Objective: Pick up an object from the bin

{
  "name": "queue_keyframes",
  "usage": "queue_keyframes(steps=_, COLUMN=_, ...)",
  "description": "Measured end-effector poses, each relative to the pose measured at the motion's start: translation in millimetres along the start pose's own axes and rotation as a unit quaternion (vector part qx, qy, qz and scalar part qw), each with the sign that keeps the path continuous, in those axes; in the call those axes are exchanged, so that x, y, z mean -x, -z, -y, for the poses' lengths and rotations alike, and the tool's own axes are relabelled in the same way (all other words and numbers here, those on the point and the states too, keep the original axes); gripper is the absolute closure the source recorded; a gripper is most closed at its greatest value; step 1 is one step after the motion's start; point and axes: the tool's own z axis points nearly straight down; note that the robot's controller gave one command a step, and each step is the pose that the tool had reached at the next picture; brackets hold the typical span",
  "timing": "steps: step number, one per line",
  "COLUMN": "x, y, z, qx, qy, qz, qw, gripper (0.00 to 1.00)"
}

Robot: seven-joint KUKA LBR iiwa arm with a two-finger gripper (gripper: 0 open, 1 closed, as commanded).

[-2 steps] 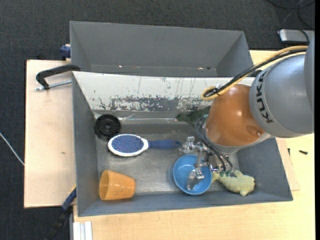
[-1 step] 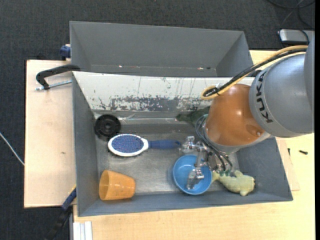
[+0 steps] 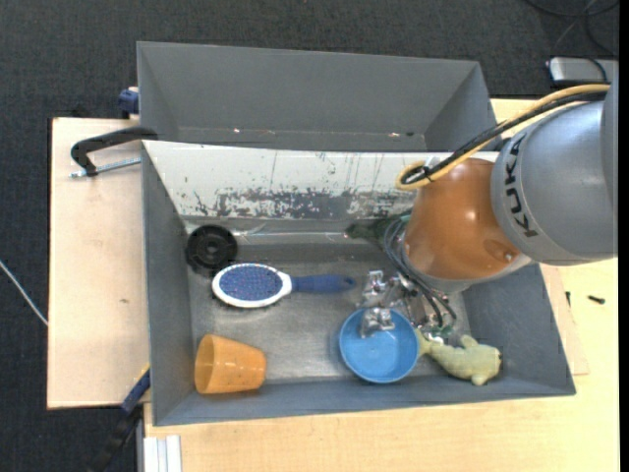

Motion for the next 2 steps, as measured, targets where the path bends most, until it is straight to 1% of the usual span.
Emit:
queue_keyframes(steps=1, x=5.4, y=31.8, z=0.0, qx=0.001, qy=0.000, qz=-0.0096, qw=1.0000, gripper=1.00)
queue_keyframes(steps=2, x=10.3, y=90.0, z=-0.6, qx=0.001, qy=0.000, qz=-0.0115, qw=0.9999, gripper=1.00)
